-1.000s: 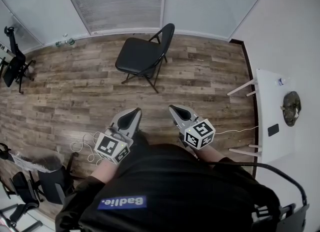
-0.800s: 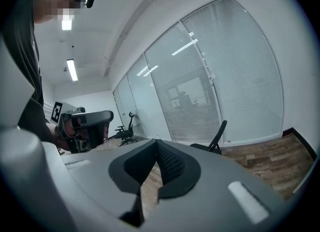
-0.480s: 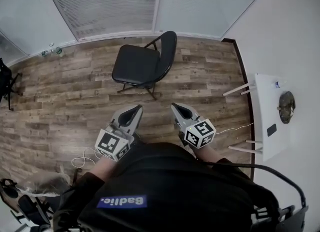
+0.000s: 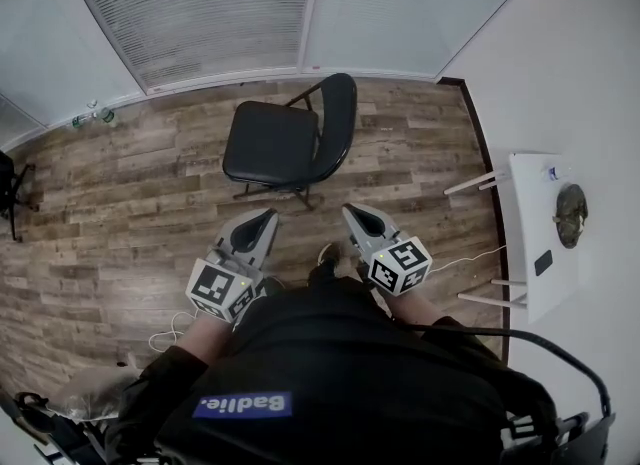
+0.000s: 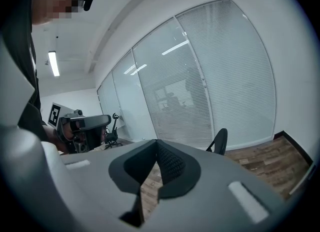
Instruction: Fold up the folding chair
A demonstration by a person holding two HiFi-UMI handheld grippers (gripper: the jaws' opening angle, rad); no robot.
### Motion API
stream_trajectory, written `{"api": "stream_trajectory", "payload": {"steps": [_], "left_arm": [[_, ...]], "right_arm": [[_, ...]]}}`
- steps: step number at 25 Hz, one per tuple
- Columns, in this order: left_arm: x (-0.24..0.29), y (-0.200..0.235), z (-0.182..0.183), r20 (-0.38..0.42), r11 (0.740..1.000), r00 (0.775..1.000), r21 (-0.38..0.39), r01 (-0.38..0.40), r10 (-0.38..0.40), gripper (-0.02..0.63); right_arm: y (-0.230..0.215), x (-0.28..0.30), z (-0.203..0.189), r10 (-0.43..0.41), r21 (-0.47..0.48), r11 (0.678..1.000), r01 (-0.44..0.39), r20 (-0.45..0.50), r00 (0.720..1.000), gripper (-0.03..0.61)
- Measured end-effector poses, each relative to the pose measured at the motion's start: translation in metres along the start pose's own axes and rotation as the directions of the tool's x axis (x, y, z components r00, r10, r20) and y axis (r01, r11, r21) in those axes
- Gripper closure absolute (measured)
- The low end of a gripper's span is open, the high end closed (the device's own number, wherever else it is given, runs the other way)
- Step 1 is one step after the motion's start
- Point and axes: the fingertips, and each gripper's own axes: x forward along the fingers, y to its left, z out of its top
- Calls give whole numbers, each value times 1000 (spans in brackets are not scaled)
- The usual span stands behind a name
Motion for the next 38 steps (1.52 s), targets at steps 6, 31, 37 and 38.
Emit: {"api": "stream_trajectory", "payload": {"steps": [6, 31, 37, 38], "left_arm": [[50, 33, 13, -13, 1000, 1000, 8, -28, 28, 609], [208, 170, 14, -66, 972, 983, -152, -181, 173, 607], [206, 237, 16, -65, 979, 994, -179, -99, 89, 607], [204, 248, 17, -64, 981, 996, -177, -79, 69, 607]], "right_arm": [[-47, 43, 23, 32, 18, 999, -32, -2, 999, 577], [-231, 189, 64, 170, 60, 985, -162, -163, 972, 560], [-241, 231, 68, 28, 107, 994, -9, -177, 984, 549], [-243, 236, 67, -5, 134, 991, 29, -176, 984, 546]]}}
